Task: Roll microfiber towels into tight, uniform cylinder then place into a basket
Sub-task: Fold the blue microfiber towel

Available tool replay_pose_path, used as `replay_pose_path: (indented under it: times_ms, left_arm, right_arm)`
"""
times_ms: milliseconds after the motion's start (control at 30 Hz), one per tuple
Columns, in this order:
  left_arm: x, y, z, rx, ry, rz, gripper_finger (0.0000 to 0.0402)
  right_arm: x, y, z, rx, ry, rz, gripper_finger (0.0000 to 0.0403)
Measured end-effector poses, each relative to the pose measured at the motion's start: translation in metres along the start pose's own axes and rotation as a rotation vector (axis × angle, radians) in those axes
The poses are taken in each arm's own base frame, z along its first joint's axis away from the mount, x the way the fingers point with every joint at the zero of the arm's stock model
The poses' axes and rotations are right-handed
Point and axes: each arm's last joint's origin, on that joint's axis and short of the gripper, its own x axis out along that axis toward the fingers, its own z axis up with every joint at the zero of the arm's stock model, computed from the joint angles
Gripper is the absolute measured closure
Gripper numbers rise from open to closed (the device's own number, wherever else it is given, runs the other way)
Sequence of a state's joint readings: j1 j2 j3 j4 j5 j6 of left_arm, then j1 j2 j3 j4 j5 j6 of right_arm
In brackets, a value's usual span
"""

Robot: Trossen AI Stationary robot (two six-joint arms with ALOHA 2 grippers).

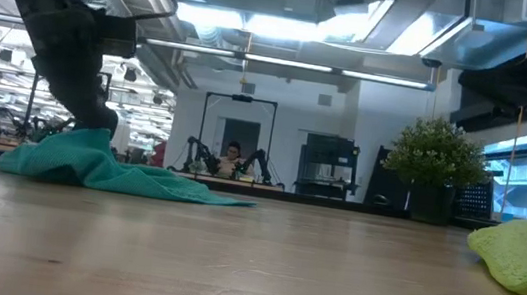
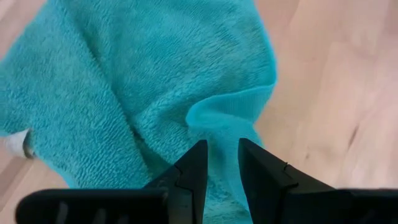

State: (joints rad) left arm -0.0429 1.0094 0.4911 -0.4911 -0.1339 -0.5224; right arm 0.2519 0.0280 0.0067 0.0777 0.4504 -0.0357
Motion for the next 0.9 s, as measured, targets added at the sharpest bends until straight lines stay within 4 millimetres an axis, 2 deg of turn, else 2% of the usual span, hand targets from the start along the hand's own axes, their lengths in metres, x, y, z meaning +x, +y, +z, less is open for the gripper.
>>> replay_pose_path:
  times_ms: [300, 467, 567, 767, 900]
  left_arm:
    - [0.017, -0.003, 0.001, 0.007, 0.044, 0.020, 0.0322]
    - [0.017, -0.006, 0.004, 0.008, 0.024, -0.032, 0.0385]
    - [0.011, -0.009, 0.010, 0.054, -0.004, -0.047, 0.0394]
    - [-0.013, -0.018, 0.034, 0.172, -0.112, -0.055, 0.0398]
    - [-0.027, -0.023, 0.043, 0.187, -0.117, -0.027, 0.0399]
  right_arm:
    - [0.000, 0.000, 0.000, 0.000, 0.000, -0.001, 0.0386]
    - [0.000, 0.000, 0.000, 0.000, 0.000, -0.005, 0.0398]
    - [0.000, 0.000, 0.001, -0.028, -0.014, -0.014, 0.0398]
    - [0.000, -0.001, 0.010, -0.065, -0.083, -0.021, 0.0399]
    - [0.002, -0.001, 0.021, -0.092, -0.078, -0.025, 0.0400]
